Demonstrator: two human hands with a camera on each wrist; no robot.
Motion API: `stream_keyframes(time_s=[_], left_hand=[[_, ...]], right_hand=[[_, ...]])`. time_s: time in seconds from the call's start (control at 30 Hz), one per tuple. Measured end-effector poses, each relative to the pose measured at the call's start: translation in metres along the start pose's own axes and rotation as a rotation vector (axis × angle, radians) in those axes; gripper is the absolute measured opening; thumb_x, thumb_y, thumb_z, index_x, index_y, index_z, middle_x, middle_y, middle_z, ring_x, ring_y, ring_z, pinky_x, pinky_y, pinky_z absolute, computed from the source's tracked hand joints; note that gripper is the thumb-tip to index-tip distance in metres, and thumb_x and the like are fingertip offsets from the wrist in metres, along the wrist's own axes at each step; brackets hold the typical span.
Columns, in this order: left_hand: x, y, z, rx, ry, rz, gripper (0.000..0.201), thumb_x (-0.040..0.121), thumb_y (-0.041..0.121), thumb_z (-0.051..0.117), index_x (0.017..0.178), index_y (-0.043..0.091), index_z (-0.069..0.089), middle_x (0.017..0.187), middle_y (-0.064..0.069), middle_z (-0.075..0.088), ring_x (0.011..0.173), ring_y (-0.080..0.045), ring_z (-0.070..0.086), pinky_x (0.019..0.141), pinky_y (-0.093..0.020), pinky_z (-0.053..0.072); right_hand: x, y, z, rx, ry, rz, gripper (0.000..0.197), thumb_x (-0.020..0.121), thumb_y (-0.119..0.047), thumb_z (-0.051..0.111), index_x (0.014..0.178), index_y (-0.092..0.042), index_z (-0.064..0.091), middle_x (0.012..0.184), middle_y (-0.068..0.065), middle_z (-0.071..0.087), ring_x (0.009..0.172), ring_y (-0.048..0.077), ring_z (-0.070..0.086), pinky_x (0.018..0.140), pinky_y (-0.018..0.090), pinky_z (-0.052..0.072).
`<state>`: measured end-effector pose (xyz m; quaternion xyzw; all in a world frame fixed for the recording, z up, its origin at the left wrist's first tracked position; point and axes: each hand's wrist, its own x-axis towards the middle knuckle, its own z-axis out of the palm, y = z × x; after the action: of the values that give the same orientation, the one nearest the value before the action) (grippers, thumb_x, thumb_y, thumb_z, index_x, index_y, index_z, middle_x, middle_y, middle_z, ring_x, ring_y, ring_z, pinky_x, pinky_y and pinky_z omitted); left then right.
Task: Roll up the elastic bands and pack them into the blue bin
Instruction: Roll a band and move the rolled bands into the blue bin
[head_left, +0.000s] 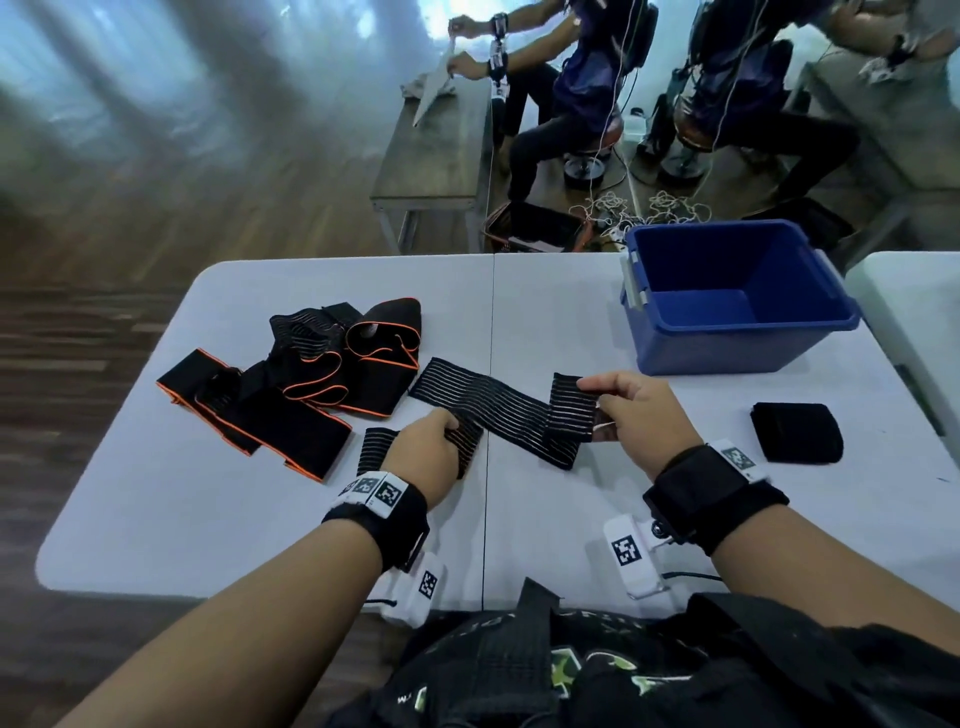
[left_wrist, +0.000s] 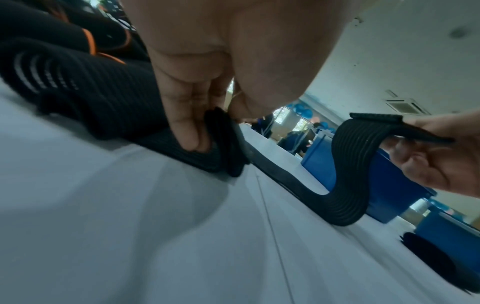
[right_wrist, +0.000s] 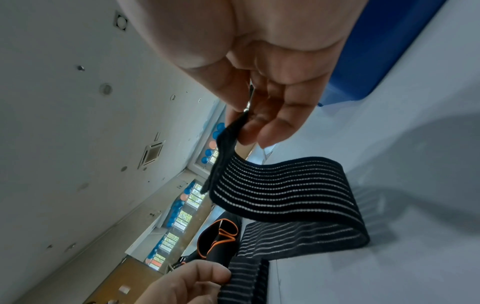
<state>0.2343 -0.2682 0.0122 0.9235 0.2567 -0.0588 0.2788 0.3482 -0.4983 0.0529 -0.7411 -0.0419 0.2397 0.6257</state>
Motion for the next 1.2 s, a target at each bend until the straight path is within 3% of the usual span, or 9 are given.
stream_keyframes(time_s=[0.1,0.27,0.33,0.5,0.7,0.83,0.97,1.1,1.2], left_hand=[[-0.002,-0.012,0.002,0.011,-0.006,-0.051,0.027,0.098,0.026,0.052,0.123,0.018,0.056,0.109,-0.002,0.067,0.087,-0.016,0.056,0.076,-0.029,0.043],[-0.005,-0.021,0.009,0.138,-0.055,-0.082,0.071,0.077,0.068,0.069,0.128,0.021,0.052,0.123,0.001,0.052,0.110,-0.020,0.055,0.089,-0.033,0.049],[-0.005,-0.021,0.014,0.199,-0.039,-0.109,0.069,0.078,0.063,0.069,0.127,0.018,0.052,0.129,-0.002,0.046,0.117,-0.025,0.050,0.096,-0.037,0.049],[-0.007,-0.019,0.016,0.101,0.007,-0.117,0.052,0.080,0.036,0.069,0.128,0.022,0.052,0.127,-0.004,0.046,0.112,-0.027,0.052,0.094,-0.035,0.048],[-0.011,-0.019,-0.008,-0.068,0.030,-0.024,0.024,0.079,0.011,0.070,0.094,0.030,0.065,0.105,0.006,0.059,0.101,-0.015,0.058,0.078,-0.021,0.039],[-0.015,-0.007,-0.032,-0.252,0.141,0.047,0.030,0.078,0.008,0.073,0.095,0.033,0.068,0.102,0.013,0.063,0.093,-0.005,0.060,0.078,-0.015,0.045],[-0.016,0.019,-0.067,-0.473,0.237,0.139,0.034,0.079,0.002,0.075,0.095,0.032,0.070,0.093,0.010,0.072,0.078,-0.007,0.069,0.073,-0.022,0.057],[-0.015,0.049,-0.101,-0.575,0.343,0.236,0.031,0.080,0.008,0.078,0.099,0.032,0.071,0.080,0.006,0.070,0.063,-0.004,0.058,0.063,-0.015,0.048],[-0.016,0.071,-0.125,-0.587,0.397,0.289,0.026,0.085,0.015,0.076,0.105,0.029,0.072,0.076,0.010,0.069,0.064,0.002,0.060,0.065,-0.014,0.048]], right_hand=[[-0.001,-0.003,0.006,-0.074,-0.030,-0.020,0.043,0.087,0.019,0.039,0.102,-0.009,0.069,0.094,0.010,0.070,0.067,0.016,0.065,0.057,0.024,0.058],[-0.001,-0.004,0.015,-0.160,-0.045,-0.070,0.038,0.084,0.016,0.049,0.104,-0.008,0.070,0.095,0.009,0.071,0.073,0.021,0.065,0.062,0.026,0.058],[-0.002,-0.003,0.018,-0.186,-0.057,-0.092,0.034,0.084,0.013,0.055,0.101,-0.013,0.070,0.086,0.009,0.070,0.069,0.022,0.063,0.064,0.029,0.057],[0.000,0.000,0.018,-0.259,-0.071,-0.171,0.029,0.087,0.003,0.063,0.094,-0.024,0.070,0.074,0.004,0.062,0.067,0.018,0.057,0.070,0.042,0.058],[0.000,-0.010,0.015,-0.340,-0.116,-0.237,0.020,0.087,-0.007,0.070,0.087,-0.027,0.072,0.080,0.003,0.066,0.072,0.017,0.060,0.075,0.045,0.057],[0.000,-0.024,0.018,-0.396,-0.131,-0.280,0.016,0.086,-0.014,0.073,0.086,-0.030,0.071,0.108,-0.001,0.062,0.093,0.008,0.066,0.081,0.025,0.052],[0.004,-0.048,0.019,-0.434,-0.171,-0.317,0.013,0.090,-0.013,0.068,0.087,-0.026,0.067,0.083,-0.007,0.067,0.069,-0.002,0.060,0.076,0.028,0.053],[0.005,-0.081,0.017,-0.460,-0.146,-0.403,0.013,0.094,-0.021,0.063,0.091,-0.033,0.063,0.080,-0.005,0.067,0.069,0.004,0.059,0.069,0.025,0.050],[0.001,-0.113,0.016,-0.419,-0.106,-0.428,0.012,0.096,-0.023,0.062,0.096,-0.035,0.061,0.090,0.000,0.064,0.074,0.019,0.066,0.058,0.033,0.058]])
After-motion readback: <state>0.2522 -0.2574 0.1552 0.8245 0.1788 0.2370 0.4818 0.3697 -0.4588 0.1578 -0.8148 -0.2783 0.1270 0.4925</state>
